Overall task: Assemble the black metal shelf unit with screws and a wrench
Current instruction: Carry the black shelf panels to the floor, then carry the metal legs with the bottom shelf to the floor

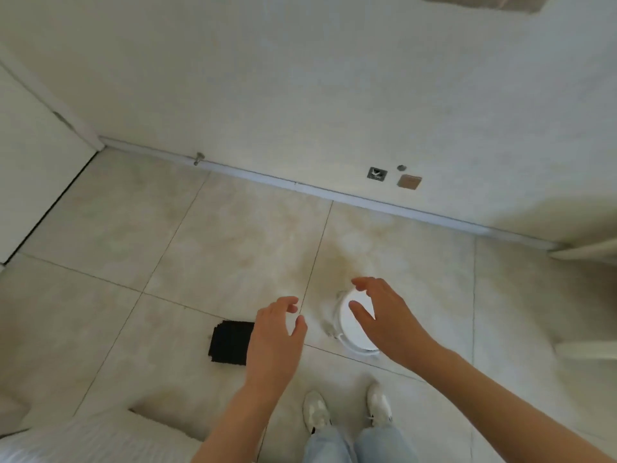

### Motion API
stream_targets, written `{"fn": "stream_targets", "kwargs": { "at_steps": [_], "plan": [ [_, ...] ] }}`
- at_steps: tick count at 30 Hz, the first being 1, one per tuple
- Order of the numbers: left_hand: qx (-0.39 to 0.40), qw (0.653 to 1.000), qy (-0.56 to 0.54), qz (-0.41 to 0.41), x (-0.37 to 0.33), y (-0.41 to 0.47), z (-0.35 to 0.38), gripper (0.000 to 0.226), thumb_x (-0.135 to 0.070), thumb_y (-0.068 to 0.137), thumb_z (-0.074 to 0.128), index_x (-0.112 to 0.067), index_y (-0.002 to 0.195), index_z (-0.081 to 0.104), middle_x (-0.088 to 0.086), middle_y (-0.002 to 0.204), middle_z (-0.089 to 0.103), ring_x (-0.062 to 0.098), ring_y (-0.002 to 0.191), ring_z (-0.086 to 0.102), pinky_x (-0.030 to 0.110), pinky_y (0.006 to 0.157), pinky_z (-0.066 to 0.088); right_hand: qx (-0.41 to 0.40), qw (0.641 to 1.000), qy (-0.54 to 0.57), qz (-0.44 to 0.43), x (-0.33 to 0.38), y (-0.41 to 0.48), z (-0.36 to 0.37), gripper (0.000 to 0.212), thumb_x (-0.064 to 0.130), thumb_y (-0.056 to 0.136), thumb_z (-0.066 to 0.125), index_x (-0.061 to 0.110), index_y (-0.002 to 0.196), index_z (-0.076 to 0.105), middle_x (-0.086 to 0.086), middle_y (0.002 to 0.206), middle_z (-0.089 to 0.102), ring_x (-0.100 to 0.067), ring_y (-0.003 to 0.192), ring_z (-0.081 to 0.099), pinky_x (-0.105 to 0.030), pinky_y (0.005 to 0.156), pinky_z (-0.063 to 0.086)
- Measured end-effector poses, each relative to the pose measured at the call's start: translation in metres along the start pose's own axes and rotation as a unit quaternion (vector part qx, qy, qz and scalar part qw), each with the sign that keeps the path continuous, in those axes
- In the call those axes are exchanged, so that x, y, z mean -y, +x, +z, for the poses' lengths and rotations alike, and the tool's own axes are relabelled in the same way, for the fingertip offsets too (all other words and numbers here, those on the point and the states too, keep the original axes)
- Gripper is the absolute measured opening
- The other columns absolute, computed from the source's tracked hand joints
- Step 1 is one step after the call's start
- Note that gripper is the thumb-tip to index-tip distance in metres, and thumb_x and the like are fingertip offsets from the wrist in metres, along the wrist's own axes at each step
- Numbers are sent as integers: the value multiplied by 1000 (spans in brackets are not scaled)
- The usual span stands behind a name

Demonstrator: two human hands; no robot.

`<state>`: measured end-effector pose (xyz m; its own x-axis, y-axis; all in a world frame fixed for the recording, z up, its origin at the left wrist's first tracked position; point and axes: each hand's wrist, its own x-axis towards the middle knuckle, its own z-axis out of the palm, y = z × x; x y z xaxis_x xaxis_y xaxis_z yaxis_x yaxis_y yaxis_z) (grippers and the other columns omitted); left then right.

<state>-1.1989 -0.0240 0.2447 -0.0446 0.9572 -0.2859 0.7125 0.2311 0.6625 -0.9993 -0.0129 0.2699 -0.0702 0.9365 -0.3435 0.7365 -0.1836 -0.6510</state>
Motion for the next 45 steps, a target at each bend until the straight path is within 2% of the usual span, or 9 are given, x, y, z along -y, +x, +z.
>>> {"fn": "stream_targets", "kwargs": {
  "at_steps": [3,5,7,12,22,27,33,38,45],
  "plan": [
    [35,998,14,49,-40,-12,17,32,-24,100,56,-29,132,55,-18,114,58,-5,102,47,-4,82,29,-69,996,24,44,-34,-43,-32,41,30,101,50,22,140,43,6,139,48,-13,128,45,-24,105,34],
    [60,992,49,101,-69,-19,34,34,-24,101,56,-28,134,55,-18,114,57,-4,105,46,5,88,30,-95,991,26,88,-62,-71,-50,43,30,101,50,19,142,42,3,141,47,-15,130,44,-25,106,34],
    [87,978,100,161,-99,-27,57,35,-23,100,56,-25,135,56,-17,114,58,4,115,47,14,94,32,-108,985,25,133,-94,-102,-67,45,31,102,49,18,144,40,1,143,46,-17,131,44,-27,107,34],
    [150,945,149,249,-182,-60,141,32,-20,98,58,-21,130,60,-10,116,65,14,118,51,26,95,42,-156,959,57,230,-181,-185,-111,44,31,102,48,17,143,41,-1,141,48,-17,129,46,-27,106,38],
    [244,873,187,379,-351,-148,343,33,-22,99,56,-21,132,57,-9,120,64,14,117,50,27,88,45,-252,896,124,344,-362,-325,-211,41,26,101,51,14,140,46,-2,136,50,-20,127,46,-31,104,39],
    [264,848,182,421,-425,-183,419,32,-22,99,57,-20,131,58,-9,118,64,14,113,52,26,81,44,-287,869,127,382,-432,-370,-261,40,29,101,50,16,139,47,0,134,52,-19,124,49,-29,101,40],
    [294,834,182,430,-493,-201,491,31,-22,99,57,-21,130,58,-9,117,64,15,111,52,28,81,45,-328,843,137,403,-499,-392,-321,40,28,100,51,14,137,48,-1,134,53,-20,118,53,-25,94,40],
    [311,820,198,439,-557,-192,551,30,-21,99,57,-18,129,59,-7,116,65,17,111,53,31,83,47,-351,827,148,413,-552,-392,-376,40,27,100,52,14,138,48,-2,134,53,-22,120,52,-30,100,42],
    [320,810,192,452,-658,-174,631,28,-18,96,59,-16,125,62,-6,109,66,19,107,54,37,82,49,-359,817,145,426,-628,-390,-458,41,31,101,49,17,140,45,0,136,51,-19,123,51,-31,101,42]
  ]
}}
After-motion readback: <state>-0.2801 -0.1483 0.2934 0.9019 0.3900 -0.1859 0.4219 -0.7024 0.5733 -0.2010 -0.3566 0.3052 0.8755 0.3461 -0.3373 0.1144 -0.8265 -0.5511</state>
